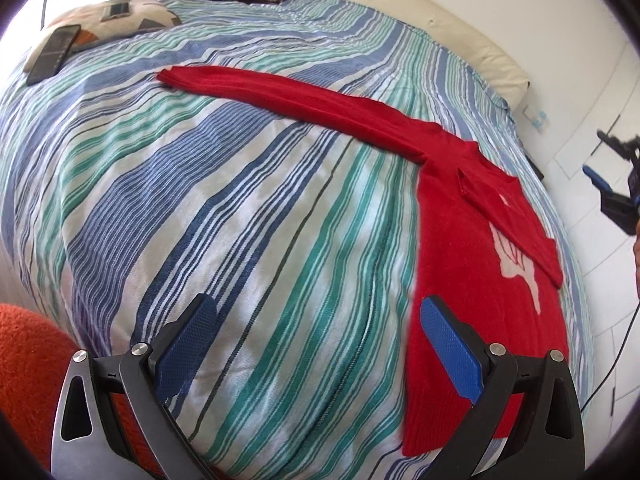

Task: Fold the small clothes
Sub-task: 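Lay the held sleeve across the sweater body with the right gripper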

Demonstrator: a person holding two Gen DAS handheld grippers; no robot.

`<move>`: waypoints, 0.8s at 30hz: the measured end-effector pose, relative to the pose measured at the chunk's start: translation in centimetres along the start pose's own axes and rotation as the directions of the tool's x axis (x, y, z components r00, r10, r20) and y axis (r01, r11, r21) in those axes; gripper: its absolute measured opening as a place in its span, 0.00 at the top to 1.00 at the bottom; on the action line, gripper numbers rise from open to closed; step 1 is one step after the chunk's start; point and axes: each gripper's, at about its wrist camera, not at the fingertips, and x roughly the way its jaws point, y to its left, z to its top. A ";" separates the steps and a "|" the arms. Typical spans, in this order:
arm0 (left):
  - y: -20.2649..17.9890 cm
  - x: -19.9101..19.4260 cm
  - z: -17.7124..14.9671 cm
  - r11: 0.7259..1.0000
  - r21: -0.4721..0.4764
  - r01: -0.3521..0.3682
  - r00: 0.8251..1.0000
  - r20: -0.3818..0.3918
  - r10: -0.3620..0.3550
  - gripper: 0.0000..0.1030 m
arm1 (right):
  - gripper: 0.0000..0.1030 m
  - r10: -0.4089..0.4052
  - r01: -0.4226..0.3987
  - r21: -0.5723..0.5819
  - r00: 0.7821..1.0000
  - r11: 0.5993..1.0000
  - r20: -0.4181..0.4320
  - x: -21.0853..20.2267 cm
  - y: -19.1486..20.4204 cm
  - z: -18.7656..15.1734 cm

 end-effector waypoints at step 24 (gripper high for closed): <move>-1.1 1.2 -0.7 0.999 0.039 -0.037 0.999 -0.024 0.038 0.01 | 0.64 -0.432 0.448 0.092 0.888 0.889 -0.156 -9.6 -12.7 -21.8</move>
